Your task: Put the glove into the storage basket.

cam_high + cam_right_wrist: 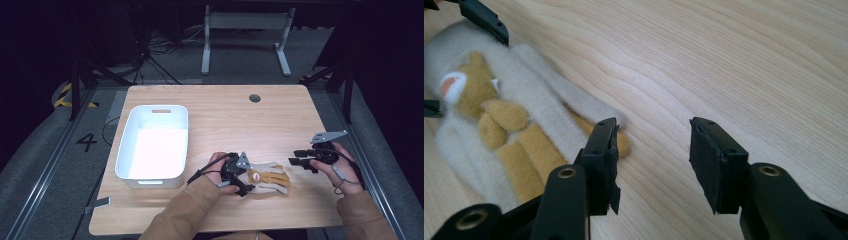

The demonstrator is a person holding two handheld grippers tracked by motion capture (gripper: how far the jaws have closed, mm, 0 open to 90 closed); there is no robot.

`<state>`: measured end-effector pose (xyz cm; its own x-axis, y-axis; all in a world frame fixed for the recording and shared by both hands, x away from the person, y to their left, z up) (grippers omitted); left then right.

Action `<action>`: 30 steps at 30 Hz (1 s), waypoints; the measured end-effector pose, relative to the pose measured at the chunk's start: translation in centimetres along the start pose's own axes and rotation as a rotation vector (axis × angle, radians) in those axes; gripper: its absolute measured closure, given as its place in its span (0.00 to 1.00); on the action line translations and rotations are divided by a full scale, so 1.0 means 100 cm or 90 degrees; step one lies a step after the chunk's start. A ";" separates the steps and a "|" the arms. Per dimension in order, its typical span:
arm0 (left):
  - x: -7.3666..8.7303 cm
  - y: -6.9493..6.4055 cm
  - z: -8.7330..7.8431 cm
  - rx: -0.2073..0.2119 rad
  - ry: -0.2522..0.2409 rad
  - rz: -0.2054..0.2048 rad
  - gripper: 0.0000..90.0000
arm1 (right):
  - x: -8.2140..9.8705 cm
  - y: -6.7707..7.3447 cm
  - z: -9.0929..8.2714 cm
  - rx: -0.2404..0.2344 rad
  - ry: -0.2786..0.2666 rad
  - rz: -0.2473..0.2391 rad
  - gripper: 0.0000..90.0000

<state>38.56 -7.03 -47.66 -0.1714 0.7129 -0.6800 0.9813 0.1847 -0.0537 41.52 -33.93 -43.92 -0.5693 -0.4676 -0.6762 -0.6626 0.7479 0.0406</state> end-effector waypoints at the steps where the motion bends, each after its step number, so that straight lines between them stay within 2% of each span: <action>1: 0.001 -0.001 0.000 0.005 0.006 0.002 0.18 | 0.000 0.000 0.000 -0.001 -0.001 0.001 0.61; 6: 0.003 -0.001 0.006 0.009 0.010 0.004 0.17 | -0.001 0.002 0.001 -0.008 -0.002 -0.004 0.61; 11: 0.004 -0.001 0.011 0.006 0.019 0.023 0.16 | -0.001 0.004 0.001 -0.010 -0.001 -0.005 0.61; 16: 0.004 0.000 0.002 0.007 0.008 0.026 0.18 | -0.002 0.004 0.000 -0.012 -0.006 -0.006 0.61; 18: 0.004 0.000 0.000 0.005 0.015 0.030 0.18 | -0.002 0.004 0.000 -0.015 -0.008 -0.006 0.60; 25: 0.003 0.000 0.013 -0.003 0.024 0.040 0.17 | -0.002 0.006 0.001 -0.017 -0.008 -0.010 0.60; 30: 0.005 0.000 0.021 0.005 0.026 0.031 0.12 | -0.001 0.006 0.001 -0.018 -0.007 -0.010 0.60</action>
<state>38.68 -8.11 -49.53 -0.1267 0.7474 -0.6521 0.9892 0.1443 -0.0269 41.26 -33.32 -43.90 -0.5541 -0.4738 -0.6845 -0.6849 0.7268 0.0514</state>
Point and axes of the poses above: each handheld gripper's, and its own axes: z roughly forward along the jaws, x roughly out of its underside, y roughly to its left, the point moved 4 cm from there along z, roughly forward along the jaws, and after that the axes turned 5 degrees about x, right-handed, at the moved point
